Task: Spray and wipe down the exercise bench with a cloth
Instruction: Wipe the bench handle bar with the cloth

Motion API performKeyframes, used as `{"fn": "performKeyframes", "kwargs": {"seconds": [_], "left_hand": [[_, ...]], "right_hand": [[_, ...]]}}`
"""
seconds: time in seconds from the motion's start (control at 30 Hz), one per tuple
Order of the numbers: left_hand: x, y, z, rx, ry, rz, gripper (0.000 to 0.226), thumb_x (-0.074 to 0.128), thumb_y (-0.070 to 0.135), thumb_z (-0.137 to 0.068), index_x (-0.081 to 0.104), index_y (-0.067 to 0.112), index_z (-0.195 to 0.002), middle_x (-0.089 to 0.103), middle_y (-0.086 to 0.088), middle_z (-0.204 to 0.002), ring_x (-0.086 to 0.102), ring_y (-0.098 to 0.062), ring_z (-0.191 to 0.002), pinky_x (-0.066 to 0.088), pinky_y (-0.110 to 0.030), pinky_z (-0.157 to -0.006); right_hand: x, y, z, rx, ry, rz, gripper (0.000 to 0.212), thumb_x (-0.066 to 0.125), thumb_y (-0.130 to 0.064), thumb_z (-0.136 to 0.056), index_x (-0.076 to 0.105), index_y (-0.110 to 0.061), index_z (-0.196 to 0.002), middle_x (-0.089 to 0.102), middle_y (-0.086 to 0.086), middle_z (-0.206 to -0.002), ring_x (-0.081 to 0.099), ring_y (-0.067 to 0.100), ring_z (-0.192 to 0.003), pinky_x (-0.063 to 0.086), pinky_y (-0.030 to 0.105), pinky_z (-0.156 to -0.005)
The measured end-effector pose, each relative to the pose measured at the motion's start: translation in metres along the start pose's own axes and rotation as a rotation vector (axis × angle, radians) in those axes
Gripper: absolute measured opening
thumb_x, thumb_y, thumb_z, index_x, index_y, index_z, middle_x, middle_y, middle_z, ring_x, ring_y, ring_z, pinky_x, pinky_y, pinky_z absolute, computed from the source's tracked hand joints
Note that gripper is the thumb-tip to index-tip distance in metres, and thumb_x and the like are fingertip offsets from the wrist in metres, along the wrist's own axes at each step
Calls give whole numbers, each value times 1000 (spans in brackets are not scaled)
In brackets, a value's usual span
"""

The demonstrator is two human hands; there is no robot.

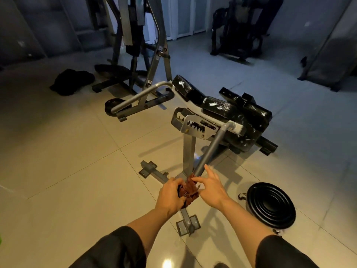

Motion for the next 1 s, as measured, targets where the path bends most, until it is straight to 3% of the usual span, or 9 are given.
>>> {"fn": "performKeyframes", "kwargs": {"seconds": [0.17, 0.37, 0.43, 0.53, 0.67, 0.73, 0.87, 0.93, 1.0], "left_hand": [[-57, 15, -2, 42, 87, 127, 32, 70, 19, -72, 46, 24, -93, 48, -1, -99, 52, -23, -90, 46, -34, -76], [-147, 87, -51, 128, 157, 635, 26, 63, 53, -76, 56, 37, -95, 61, -9, -102, 64, -25, -92, 57, -46, -76], [-165, 106, -67, 120, 153, 692, 14, 55, 43, -92, 59, 32, -97, 65, -8, -100, 65, -27, -94, 55, -51, -81], [-181, 129, -99, 92, 121, 785, 23, 44, 34, -102, 62, 21, -94, 68, -7, -96, 65, -22, -92, 54, -42, -82], [-187, 154, -147, 122, -54, 1000, 27, 64, 14, -81, 62, 7, -107, 69, -15, -103, 66, -21, -92, 52, -32, -75], [-188, 157, -172, 127, -93, 985, 40, 65, 6, -72, 61, 8, -111, 69, -14, -105, 67, -23, -94, 54, -33, -73], [-200, 145, -218, 162, 5, 847, 30, 64, 0, -86, 59, 11, -114, 67, -9, -107, 65, -21, -100, 55, -33, -86], [-210, 131, -239, 147, 68, 843, 24, 63, -1, -87, 58, 9, -108, 66, -11, -102, 65, -19, -92, 55, -27, -78], [-218, 115, -261, 120, 96, 873, 27, 58, -9, -84, 57, 7, -106, 65, -17, -100, 65, -25, -92, 57, -35, -78]], "right_hand": [[-47, -43, 6, -36, 157, -91, 44, 58, -10, -94, 52, -17, -137, 45, 3, -143, 41, 22, -134, 33, 29, -107], [-115, -108, -3, -181, 362, -684, 34, 59, -17, -95, 58, -22, -129, 61, -1, -123, 58, 15, -114, 49, 39, -101], [-138, -126, -9, -252, 368, -657, 42, 65, -15, -90, 56, -23, -130, 60, -2, -122, 58, 12, -112, 51, 34, -97], [-171, -140, -29, -306, 432, -535, 33, 71, -10, -84, 62, -23, -112, 65, -3, -106, 61, 10, -100, 51, 23, -86], [-219, -134, -67, -270, 635, -539, 10, 62, -12, -93, 63, -22, -95, 63, -8, -86, 60, 6, -81, 45, 9, -65], [-235, -128, -95, -210, 666, -560, 7, 57, -18, -96, 64, -18, -97, 63, -6, -87, 59, 7, -81, 45, 11, -63], [-248, -127, -145, -141, 700, -557, 16, 52, -26, -99, 63, -14, -103, 58, 4, -103, 57, 16, -91, 48, 28, -79], [-247, -132, -166, -149, 700, -533, 10, 55, -23, -97, 62, -15, -98, 56, 3, -103, 56, 15, -90, 46, 26, -77], [-242, -139, -187, -135, 673, -516, 2, 60, -14, -92, 62, -13, -92, 60, 4, -98, 58, 17, -88, 46, 25, -74]]}}
Point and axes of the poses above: each hand's wrist, its own z-axis away from the middle knuckle, its own x-axis out of the palm, y = z × x, the point moved 7 cm from there along -z, towards the middle knuckle
